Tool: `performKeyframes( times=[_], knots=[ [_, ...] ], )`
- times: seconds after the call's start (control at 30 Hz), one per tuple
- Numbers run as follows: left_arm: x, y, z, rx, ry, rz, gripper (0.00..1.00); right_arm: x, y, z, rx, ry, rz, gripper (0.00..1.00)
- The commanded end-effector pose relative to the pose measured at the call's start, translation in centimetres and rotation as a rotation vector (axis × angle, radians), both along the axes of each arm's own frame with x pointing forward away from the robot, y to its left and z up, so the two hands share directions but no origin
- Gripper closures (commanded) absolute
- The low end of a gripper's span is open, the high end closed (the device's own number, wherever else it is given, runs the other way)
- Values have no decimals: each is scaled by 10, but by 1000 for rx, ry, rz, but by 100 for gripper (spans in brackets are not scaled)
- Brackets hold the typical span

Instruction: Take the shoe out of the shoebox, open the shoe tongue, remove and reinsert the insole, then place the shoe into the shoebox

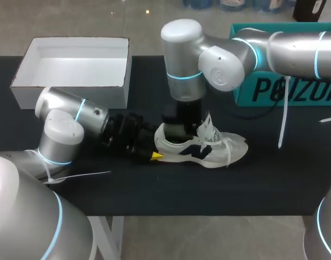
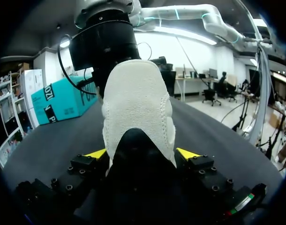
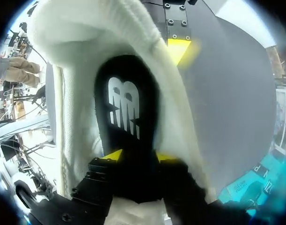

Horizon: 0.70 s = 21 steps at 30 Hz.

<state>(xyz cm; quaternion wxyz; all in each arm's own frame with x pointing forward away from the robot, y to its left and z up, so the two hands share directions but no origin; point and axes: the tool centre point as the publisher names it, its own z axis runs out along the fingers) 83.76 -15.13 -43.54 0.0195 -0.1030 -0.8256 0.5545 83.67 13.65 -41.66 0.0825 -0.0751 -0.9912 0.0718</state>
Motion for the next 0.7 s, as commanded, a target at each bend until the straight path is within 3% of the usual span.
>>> performKeyframes(
  times=[0.03,0.4,0.7],
  knots=[
    [1,-1,-2,-1,-2,3,100,-9,2,-47,-19,89,-18,100],
    [1,-1,-2,-1,-2,3,100,-3,-5,-21,-33,147,-54,100],
    [1,-1,-2,-1,-2,3,100,2,-3,5,-29,138,-64,100]
  ],
)
